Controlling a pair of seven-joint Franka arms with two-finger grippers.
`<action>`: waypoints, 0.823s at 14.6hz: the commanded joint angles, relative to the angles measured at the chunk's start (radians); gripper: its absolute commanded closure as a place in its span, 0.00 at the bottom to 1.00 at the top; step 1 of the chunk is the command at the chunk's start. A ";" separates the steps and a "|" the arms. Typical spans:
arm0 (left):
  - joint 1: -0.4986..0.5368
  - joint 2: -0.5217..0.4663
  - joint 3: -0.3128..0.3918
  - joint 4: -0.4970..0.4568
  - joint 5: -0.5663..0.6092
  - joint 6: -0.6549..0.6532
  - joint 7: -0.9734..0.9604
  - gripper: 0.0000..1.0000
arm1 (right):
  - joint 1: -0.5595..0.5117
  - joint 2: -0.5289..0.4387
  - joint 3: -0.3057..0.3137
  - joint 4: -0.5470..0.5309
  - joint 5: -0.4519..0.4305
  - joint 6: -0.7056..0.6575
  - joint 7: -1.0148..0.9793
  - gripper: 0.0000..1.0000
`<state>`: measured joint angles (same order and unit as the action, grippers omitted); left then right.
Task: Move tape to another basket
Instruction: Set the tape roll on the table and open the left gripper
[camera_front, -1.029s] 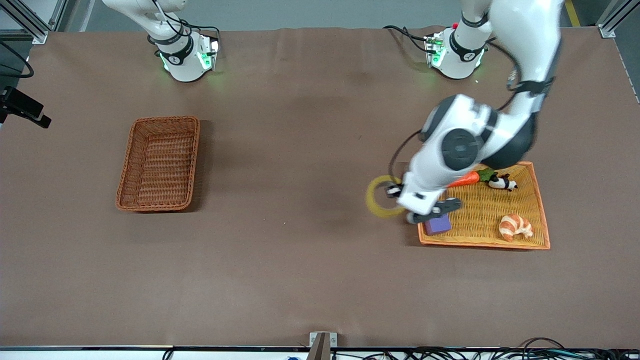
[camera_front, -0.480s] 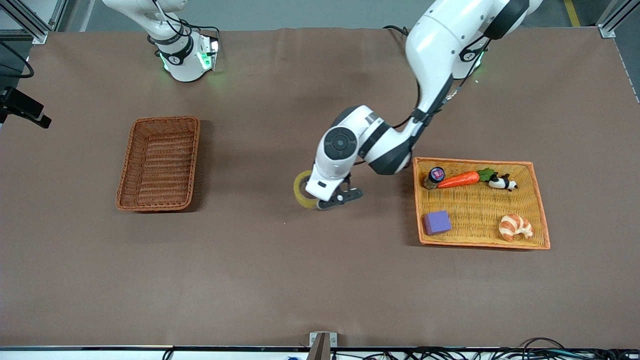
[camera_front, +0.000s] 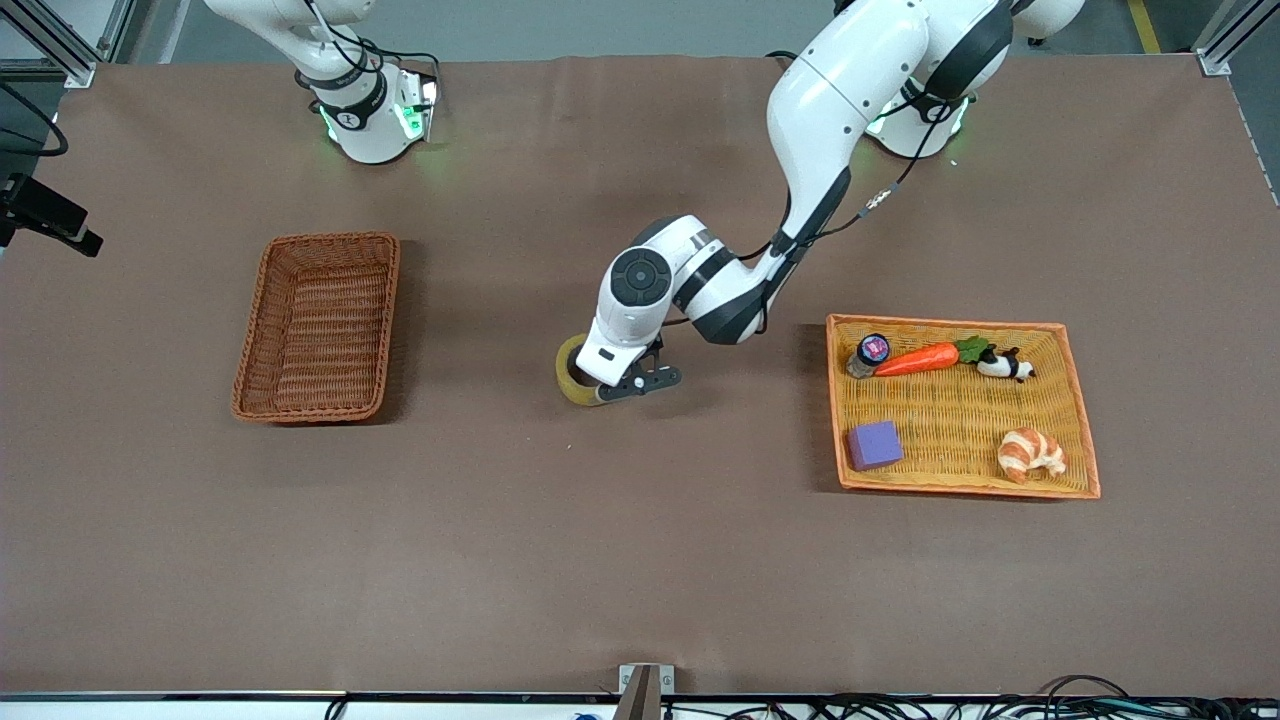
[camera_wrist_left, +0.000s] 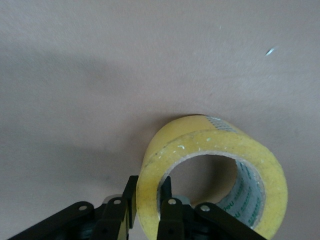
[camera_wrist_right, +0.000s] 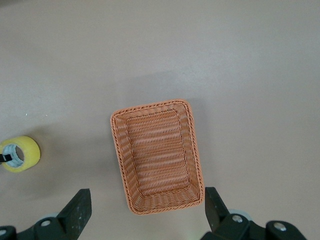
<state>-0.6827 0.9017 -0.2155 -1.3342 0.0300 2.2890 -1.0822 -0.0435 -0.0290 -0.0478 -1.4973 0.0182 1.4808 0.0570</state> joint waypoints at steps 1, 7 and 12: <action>-0.011 -0.016 0.031 0.035 0.013 -0.026 -0.031 0.00 | -0.001 -0.005 0.000 -0.004 0.014 -0.004 0.015 0.00; 0.038 -0.266 0.198 0.030 0.019 -0.319 0.027 0.00 | 0.045 0.001 0.009 -0.014 0.043 -0.005 0.027 0.00; 0.219 -0.466 0.222 0.029 0.062 -0.599 0.204 0.00 | 0.194 0.079 0.058 -0.049 0.042 0.067 0.030 0.00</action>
<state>-0.5250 0.5191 0.0112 -1.2600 0.0576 1.7635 -0.9581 0.1095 0.0084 -0.0199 -1.5354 0.0519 1.5127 0.0697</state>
